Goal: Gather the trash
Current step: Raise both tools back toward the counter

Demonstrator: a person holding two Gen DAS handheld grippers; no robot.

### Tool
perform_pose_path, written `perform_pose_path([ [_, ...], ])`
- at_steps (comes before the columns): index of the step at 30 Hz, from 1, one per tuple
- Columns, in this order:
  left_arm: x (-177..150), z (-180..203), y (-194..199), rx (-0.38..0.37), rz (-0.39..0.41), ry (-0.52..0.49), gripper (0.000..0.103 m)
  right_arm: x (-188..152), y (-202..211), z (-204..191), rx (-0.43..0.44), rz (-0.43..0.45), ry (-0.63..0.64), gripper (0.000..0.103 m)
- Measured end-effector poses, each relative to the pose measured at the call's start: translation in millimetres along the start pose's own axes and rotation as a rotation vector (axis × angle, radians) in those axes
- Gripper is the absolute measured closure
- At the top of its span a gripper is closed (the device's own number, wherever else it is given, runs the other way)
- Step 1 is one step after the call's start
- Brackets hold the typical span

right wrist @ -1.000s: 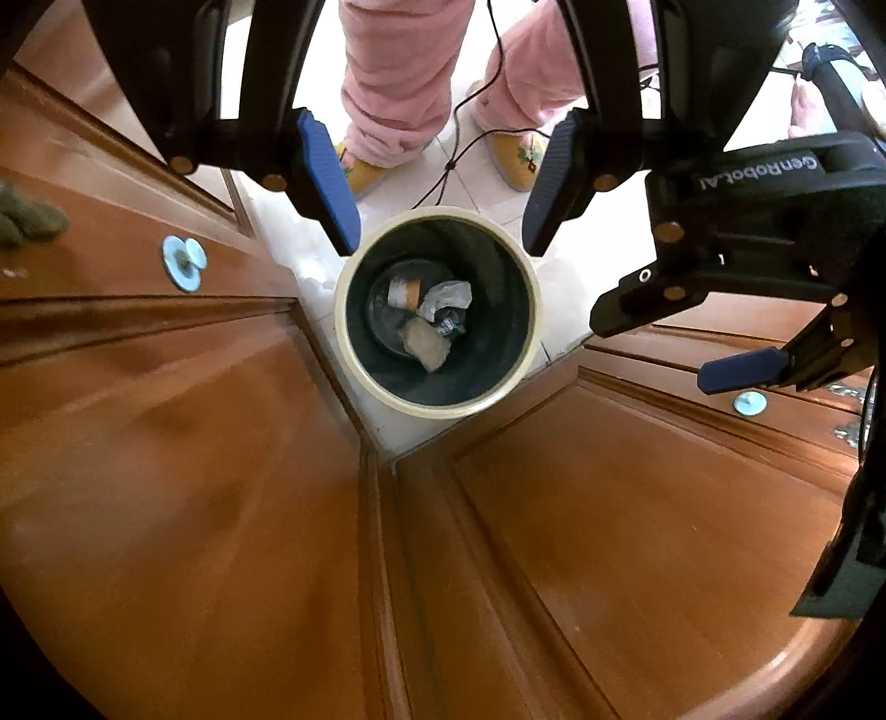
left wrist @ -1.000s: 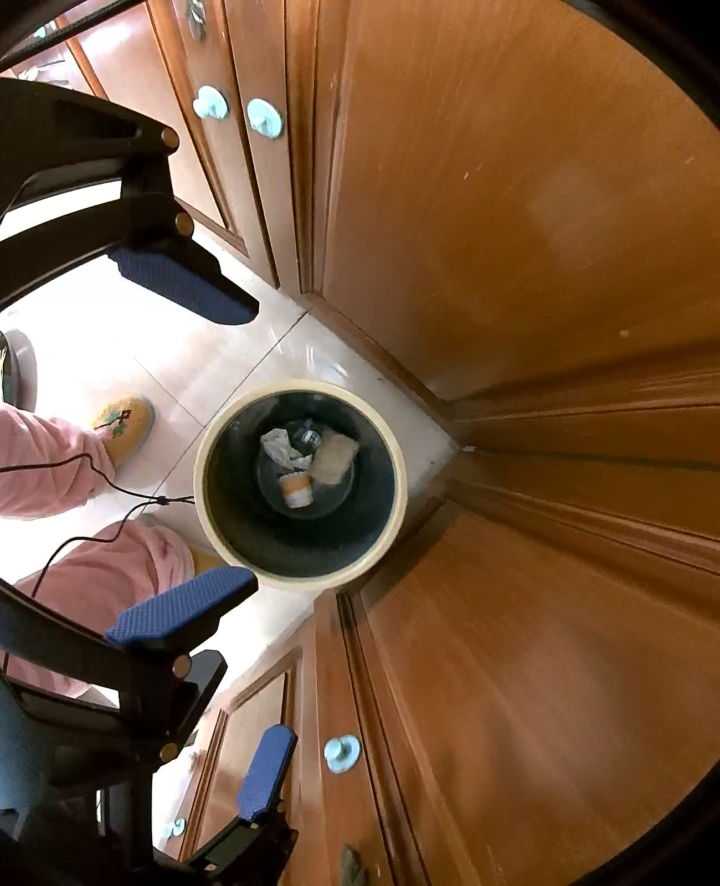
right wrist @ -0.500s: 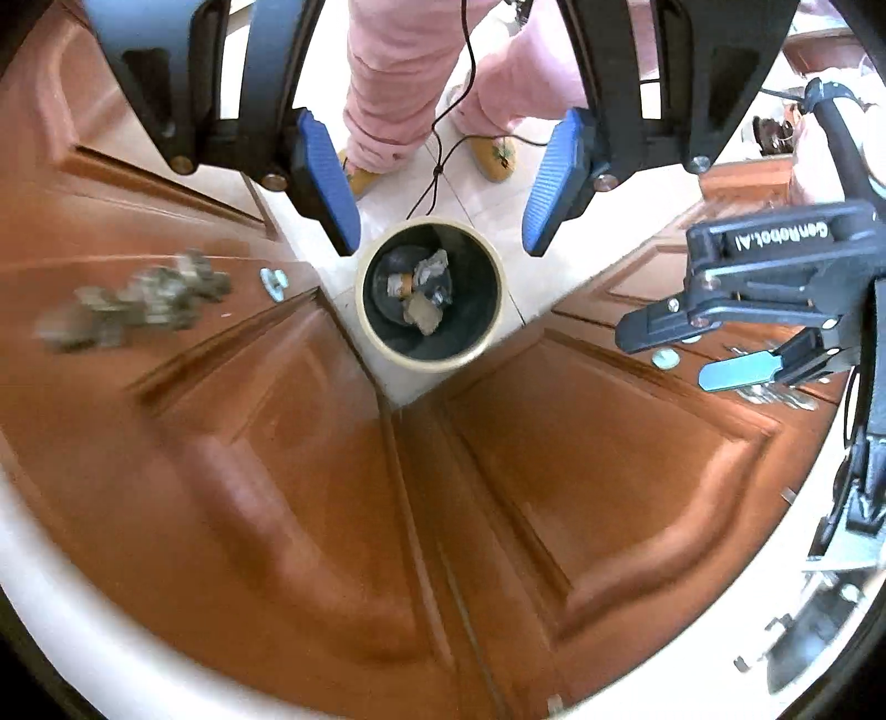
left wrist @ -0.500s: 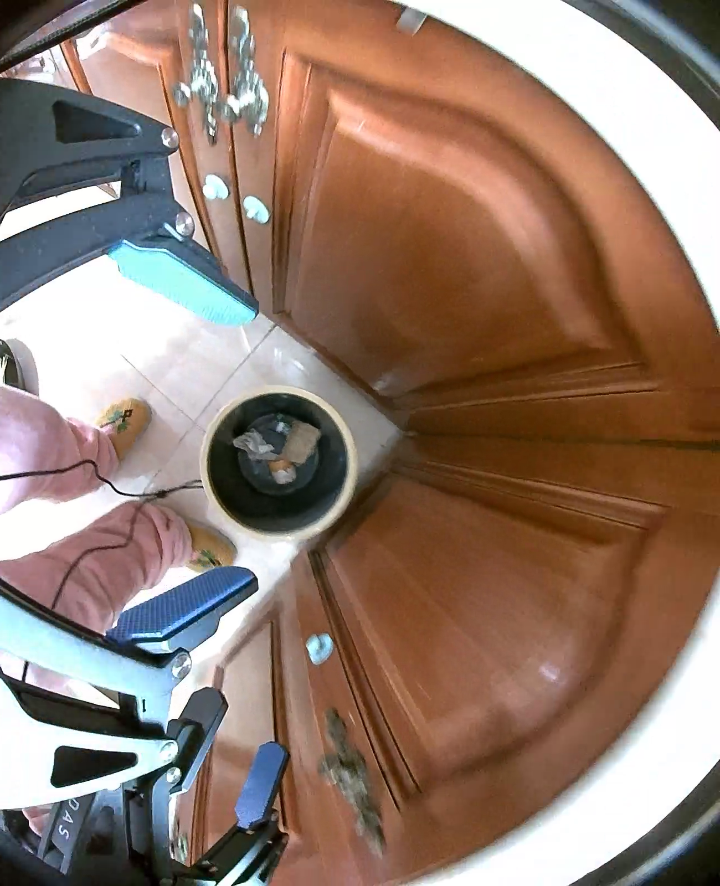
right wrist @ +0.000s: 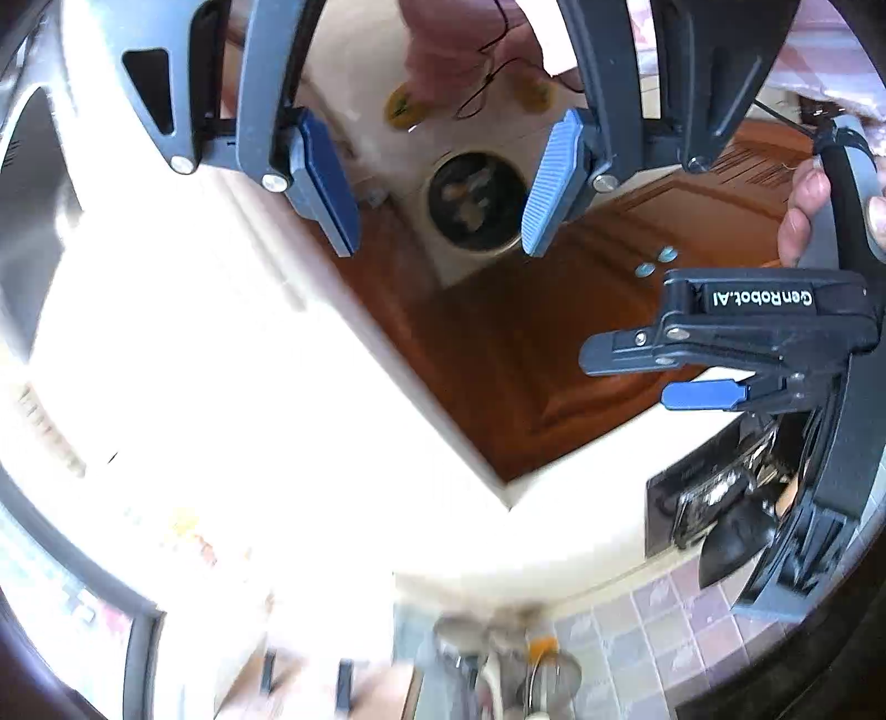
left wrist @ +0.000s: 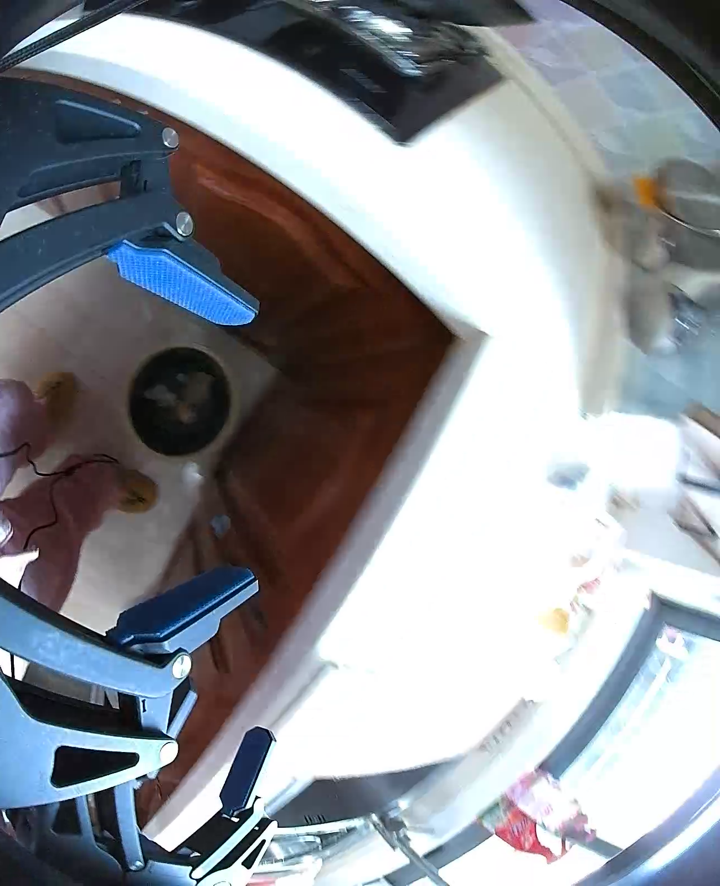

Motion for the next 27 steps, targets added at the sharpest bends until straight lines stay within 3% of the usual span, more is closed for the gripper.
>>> perform_pose_path([
  [8,88.2,37.0,36.0,-0.008,0.106,-0.104,0.013,47.0,71.6,27.3,-0.084,0.158,0.018,0.042],
  [15,177.8,54.4,52.7,0.076,0.183,-0.183,0.003,107.9,100.8,72.6,-0.161,0.232,0.055,0.042],
  [22,250.1,52.1,4.9,0.128,0.16,-0.185,0.003,187.8,89.3,159.4,-0.082,0.216,-0.165,0.042],
  [27,279.1,41.3,-53.1,0.147,0.1,-0.16,0.003,223.7,40.0,223.3,-0.11,0.153,-0.337,0.043],
])
Point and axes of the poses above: each gripper's, at about its wrist camera, not at the fingertips, and y roughly against the way its jaws point, z to its right, x to its top, the point moved 5 cm from there along -y, roughly the way its jaws point, and after that the axes turned 15 degrees about -y, right-handed, at the moved point
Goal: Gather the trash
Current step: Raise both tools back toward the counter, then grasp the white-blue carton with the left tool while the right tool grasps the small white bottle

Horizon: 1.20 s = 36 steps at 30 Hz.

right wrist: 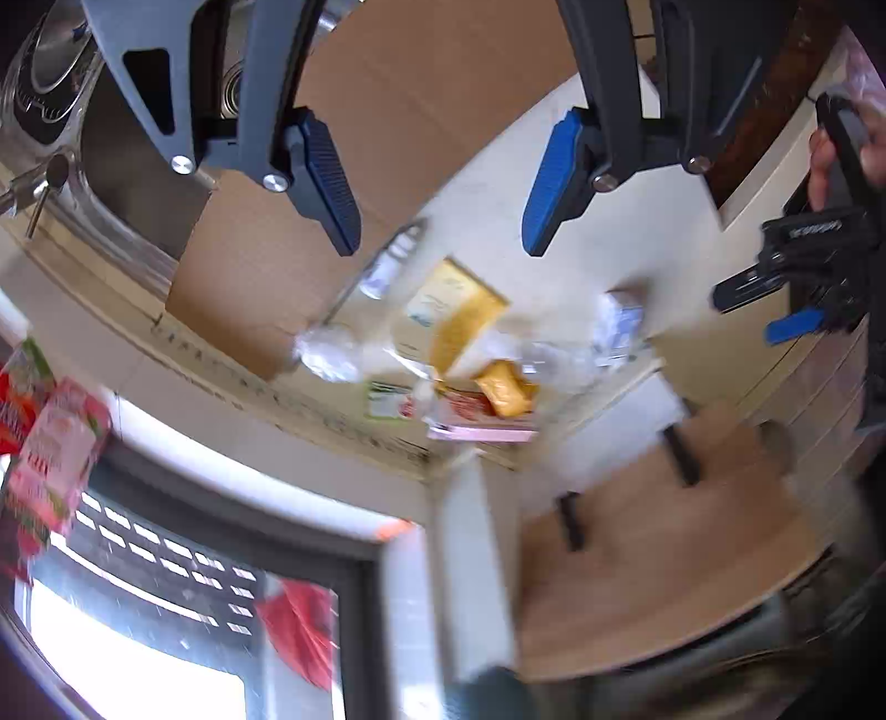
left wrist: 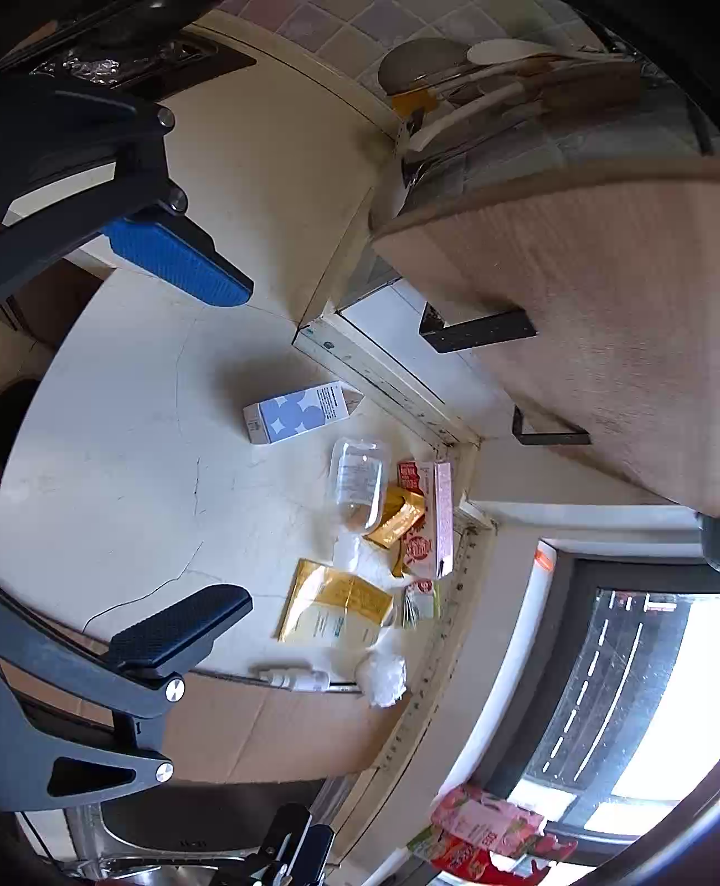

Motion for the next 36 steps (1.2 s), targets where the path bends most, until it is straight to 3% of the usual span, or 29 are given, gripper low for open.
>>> perform_pose_path([
  [4,13.2,0.9,-47.8,-0.012,-0.058,-0.005,0.003,15.9,-56.0,32.6,-0.032,-0.088,-0.143,0.058],
  [11,18.1,-3.9,-113.7,0.025,-0.149,0.009,0.003,14.5,-128.6,56.7,-0.026,-0.201,-0.295,0.065],
  [16,17.9,-15.0,-140.4,0.046,-0.164,0.051,0.005,8.5,-157.3,53.2,-0.04,-0.229,-0.297,0.065],
  [22,10.7,-19.9,-164.6,0.026,-0.195,0.094,0.011,5.0,-173.4,39.9,-0.048,-0.231,-0.229,0.077],
  [26,9.2,-21.7,-174.0,0.016,-0.2,0.119,0.014,0.3,-180.2,33.4,-0.041,-0.237,-0.201,0.078],
  [32,6.6,-27.4,-188.6,-0.018,-0.232,0.172,0.038,-7.1,-174.0,21.5,0.035,-0.252,-0.199,0.078],
  [34,2.8,-30.9,-195.3,-0.034,-0.254,0.206,0.061,-8.0,-170.0,17.3,0.051,-0.25,-0.197,0.078],
  [35,0.6,-32.6,-198.3,-0.039,-0.264,0.225,0.068,-8.8,-167.8,15.4,0.063,-0.252,-0.2,0.078],
  [36,-1.4,-34.1,-199.8,-0.045,-0.268,0.241,0.07,-10.0,-165.2,13.6,0.076,-0.254,-0.204,0.078],
])
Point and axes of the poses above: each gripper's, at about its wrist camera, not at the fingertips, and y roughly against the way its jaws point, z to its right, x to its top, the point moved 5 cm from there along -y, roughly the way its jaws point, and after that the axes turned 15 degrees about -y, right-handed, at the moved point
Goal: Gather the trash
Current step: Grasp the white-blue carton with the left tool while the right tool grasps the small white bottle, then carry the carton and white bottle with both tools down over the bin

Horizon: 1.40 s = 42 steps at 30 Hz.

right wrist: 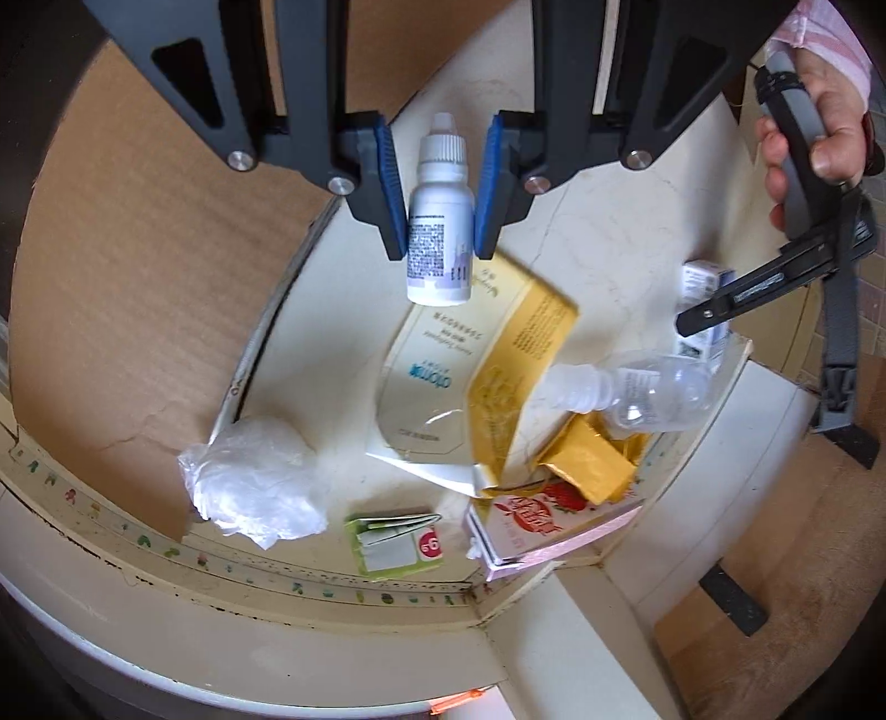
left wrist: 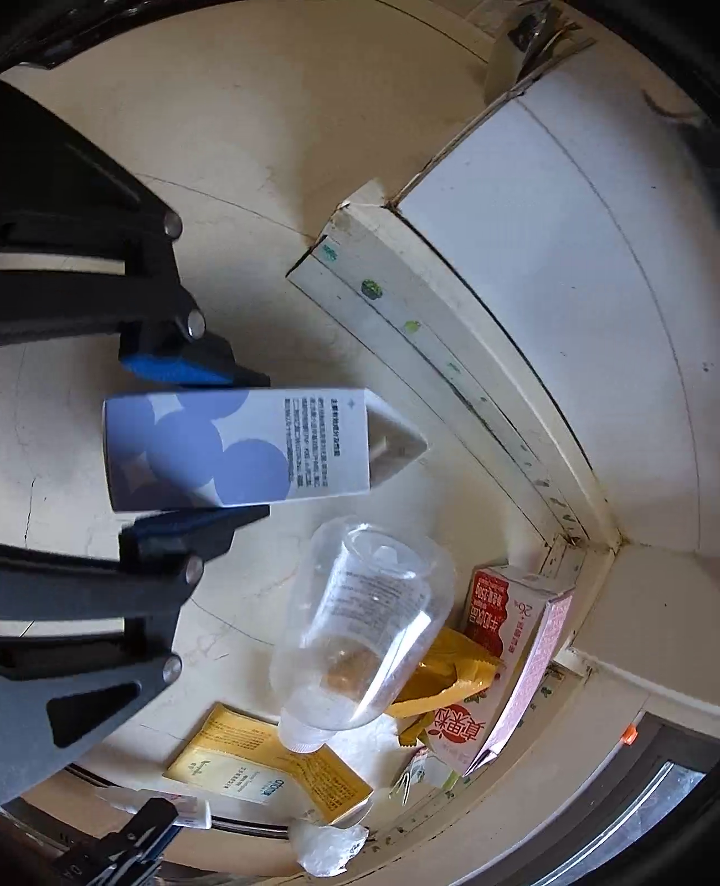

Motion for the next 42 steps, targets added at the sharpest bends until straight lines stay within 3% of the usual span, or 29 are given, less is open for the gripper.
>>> perform_pose_path([
  [7,-10.4,8.7,16.6,0.003,0.039,-0.042,0.07,-13.5,12.2,-7.3,0.037,-0.005,0.002,0.079],
  [16,-42.1,45.5,83.3,-0.101,0.123,-0.121,0.07,-43.0,53.3,-19.8,0.079,0.032,0.033,0.078],
  [23,-90.5,63.6,145.7,-0.189,0.18,-0.167,0.07,-81.0,92.9,-34.8,0.122,0.051,0.074,0.078],
  [29,-137.0,68.0,190.1,-0.21,0.21,-0.213,0.07,-122.2,120.7,-49.3,0.146,0.046,0.114,0.078],
  [35,-181.0,62.6,216.4,-0.253,0.214,-0.219,0.07,-162.3,139.9,-60.2,0.149,0.044,0.134,0.078],
  [42,-231.1,46.9,232.5,-0.232,0.214,-0.231,0.07,-207.4,149.4,-71.1,0.16,0.011,0.141,0.078],
])
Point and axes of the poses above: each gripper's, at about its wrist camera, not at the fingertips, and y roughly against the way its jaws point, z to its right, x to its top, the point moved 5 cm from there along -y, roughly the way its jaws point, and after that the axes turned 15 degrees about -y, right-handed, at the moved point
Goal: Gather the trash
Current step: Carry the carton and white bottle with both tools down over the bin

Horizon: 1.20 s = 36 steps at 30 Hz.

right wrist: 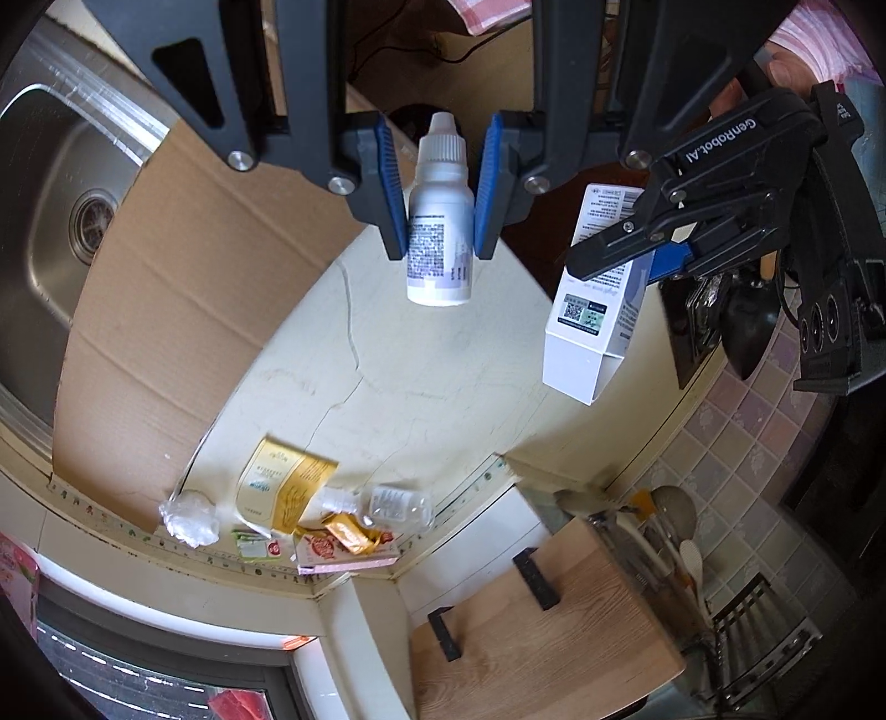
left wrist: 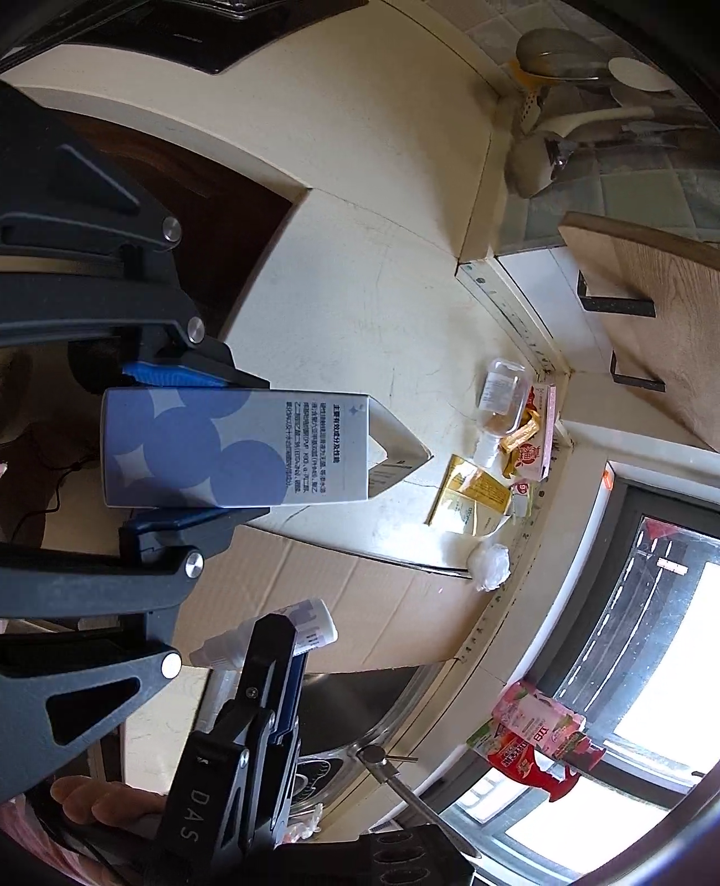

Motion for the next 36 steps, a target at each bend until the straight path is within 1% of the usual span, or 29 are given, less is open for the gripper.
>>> perform_pose_path([
  [4,-28.5,-2.4,8.6,0.011,-0.014,-0.016,0.07,-22.8,-2.6,-8.3,0.017,-0.027,0.02,0.078],
  [8,-58.9,-6.6,8.2,-0.01,-0.039,-0.025,0.07,-47.6,-13.0,-16.6,0.038,-0.062,0.033,0.078],
  [10,-73.6,-11.1,6.2,-0.016,-0.047,-0.022,0.07,-59.3,-18.6,-20.9,0.027,-0.061,0.055,0.078],
  [14,-107.2,-24.0,2.0,0.002,-0.053,0.01,0.07,-85.6,-35.4,-31.1,0.008,-0.069,0.123,0.078],
  [18,-144.4,-37.3,-13.4,-0.001,-0.085,0.053,0.07,-114.5,-62.8,-39.9,0.002,-0.11,0.19,0.078],
  [20,-164.4,-40.9,-26.3,0.012,-0.111,0.058,0.07,-128.0,-79.8,-42.3,-0.003,-0.131,0.222,0.078],
  [24,-207.9,-47.5,-59.7,0.009,-0.172,0.083,0.07,-151.5,-120.1,-37.2,-0.027,-0.169,0.259,0.078],
  [29,-262.7,-57.6,-108.8,0.01,-0.226,0.143,0.07,-183.1,-187.4,-12.3,-0.071,-0.241,0.256,0.078],
  [36,-319.4,-73.2,-175.9,0.014,-0.269,0.219,0.07,-218.0,-266.1,21.1,-0.109,-0.307,0.248,0.078],
])
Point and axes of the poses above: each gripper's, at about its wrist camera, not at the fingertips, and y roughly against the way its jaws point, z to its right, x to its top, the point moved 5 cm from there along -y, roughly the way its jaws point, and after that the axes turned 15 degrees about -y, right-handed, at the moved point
